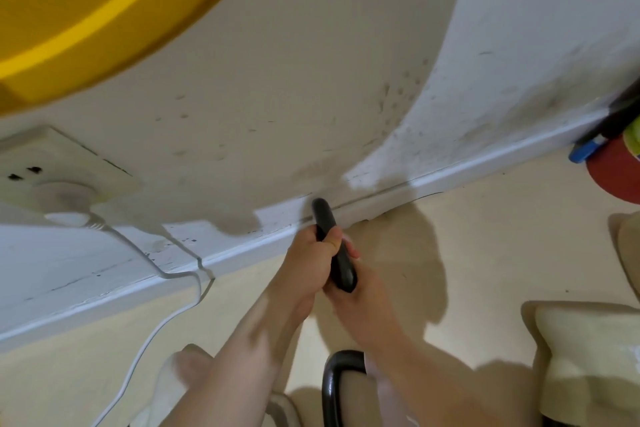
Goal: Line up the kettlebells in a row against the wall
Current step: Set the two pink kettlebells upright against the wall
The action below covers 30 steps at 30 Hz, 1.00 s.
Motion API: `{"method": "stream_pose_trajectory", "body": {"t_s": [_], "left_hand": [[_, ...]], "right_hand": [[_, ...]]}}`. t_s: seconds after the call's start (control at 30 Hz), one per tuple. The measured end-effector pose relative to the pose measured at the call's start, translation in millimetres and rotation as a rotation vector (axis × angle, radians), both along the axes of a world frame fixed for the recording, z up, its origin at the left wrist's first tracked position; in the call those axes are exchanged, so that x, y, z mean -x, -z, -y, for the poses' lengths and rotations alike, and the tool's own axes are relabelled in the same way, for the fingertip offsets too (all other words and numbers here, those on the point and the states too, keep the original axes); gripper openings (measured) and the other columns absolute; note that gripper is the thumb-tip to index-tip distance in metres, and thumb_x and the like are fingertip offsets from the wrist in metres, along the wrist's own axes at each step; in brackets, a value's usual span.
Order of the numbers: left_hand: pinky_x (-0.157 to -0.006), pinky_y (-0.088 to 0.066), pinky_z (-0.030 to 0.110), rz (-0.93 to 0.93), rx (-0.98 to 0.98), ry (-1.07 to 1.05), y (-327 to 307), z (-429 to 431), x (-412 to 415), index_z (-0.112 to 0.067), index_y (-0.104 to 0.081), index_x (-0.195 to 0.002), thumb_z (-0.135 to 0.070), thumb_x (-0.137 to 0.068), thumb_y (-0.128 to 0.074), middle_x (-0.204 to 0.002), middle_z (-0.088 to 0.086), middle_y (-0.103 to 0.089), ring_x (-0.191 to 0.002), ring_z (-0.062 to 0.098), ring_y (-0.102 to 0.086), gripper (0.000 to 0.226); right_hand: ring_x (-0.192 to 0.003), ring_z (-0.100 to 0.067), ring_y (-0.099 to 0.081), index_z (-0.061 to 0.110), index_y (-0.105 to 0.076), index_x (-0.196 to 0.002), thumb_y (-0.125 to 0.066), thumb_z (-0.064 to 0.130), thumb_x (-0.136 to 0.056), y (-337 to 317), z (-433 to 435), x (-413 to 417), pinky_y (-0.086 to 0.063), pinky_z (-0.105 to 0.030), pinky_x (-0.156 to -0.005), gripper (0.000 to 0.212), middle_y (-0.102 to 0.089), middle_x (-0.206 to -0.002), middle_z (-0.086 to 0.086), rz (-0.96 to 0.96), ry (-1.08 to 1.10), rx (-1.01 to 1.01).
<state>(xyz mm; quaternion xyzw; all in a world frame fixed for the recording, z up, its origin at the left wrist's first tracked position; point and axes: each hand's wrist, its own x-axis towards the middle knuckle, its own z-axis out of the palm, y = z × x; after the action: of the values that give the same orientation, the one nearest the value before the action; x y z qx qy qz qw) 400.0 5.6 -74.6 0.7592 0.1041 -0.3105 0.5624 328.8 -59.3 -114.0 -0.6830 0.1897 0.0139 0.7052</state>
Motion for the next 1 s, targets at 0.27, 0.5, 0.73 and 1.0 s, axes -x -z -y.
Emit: {"method": "stream_pose_trajectory", "body": {"t_s": [0.27, 0.5, 0.73, 1.0], "left_hand": [[-0.091, -0.051, 0.037, -0.102, 0.111, -0.185, 12, 3, 0, 0.003, -0.06, -0.108, -0.02, -0.101, -0.047, -0.084, 0.012, -0.071, -0.091, 0.028, -0.066, 0.028], [-0.09, -0.053, 0.037, -0.103, 0.099, -0.111, 5, -2, -4, 0.007, -0.059, -0.112, -0.019, -0.101, -0.047, -0.092, 0.015, -0.071, -0.092, 0.029, -0.068, 0.03], [-0.085, -0.054, 0.035, -0.087, 0.092, -0.056, 1, -6, -3, 0.009, -0.056, -0.116, -0.019, -0.101, -0.047, -0.097, 0.019, -0.07, -0.09, 0.027, -0.069, 0.032], [-0.097, -0.051, 0.042, -0.06, 0.046, 0.004, -4, -10, 1, -0.003, -0.058, -0.116, -0.026, -0.101, -0.048, -0.103, 0.016, -0.073, -0.1, 0.028, -0.069, 0.029]], "right_hand": [[-0.052, 0.015, -0.054, 0.017, -0.061, -0.107, -0.063, 0.01, -0.091, -4, 14, -4, -0.04, -0.004, -0.05, 0.018, -0.045, -0.073, 0.018, -0.038, -0.095, 0.037], [-0.054, 0.02, -0.053, 0.027, -0.056, -0.126, -0.063, 0.015, -0.092, -13, 13, -2, -0.04, -0.002, -0.053, 0.037, -0.047, -0.076, 0.02, -0.035, -0.065, 0.06], [-0.051, 0.019, -0.052, 0.022, -0.059, -0.127, -0.062, 0.017, -0.093, -14, 12, -3, -0.04, -0.003, -0.049, 0.035, -0.044, -0.077, 0.02, -0.067, -0.076, 0.044], [-0.045, 0.012, -0.053, 0.017, -0.056, -0.101, -0.062, 0.018, -0.092, -13, 9, -2, -0.036, -0.004, -0.042, 0.011, -0.052, -0.071, 0.01, -0.162, -0.088, 0.052]]}}
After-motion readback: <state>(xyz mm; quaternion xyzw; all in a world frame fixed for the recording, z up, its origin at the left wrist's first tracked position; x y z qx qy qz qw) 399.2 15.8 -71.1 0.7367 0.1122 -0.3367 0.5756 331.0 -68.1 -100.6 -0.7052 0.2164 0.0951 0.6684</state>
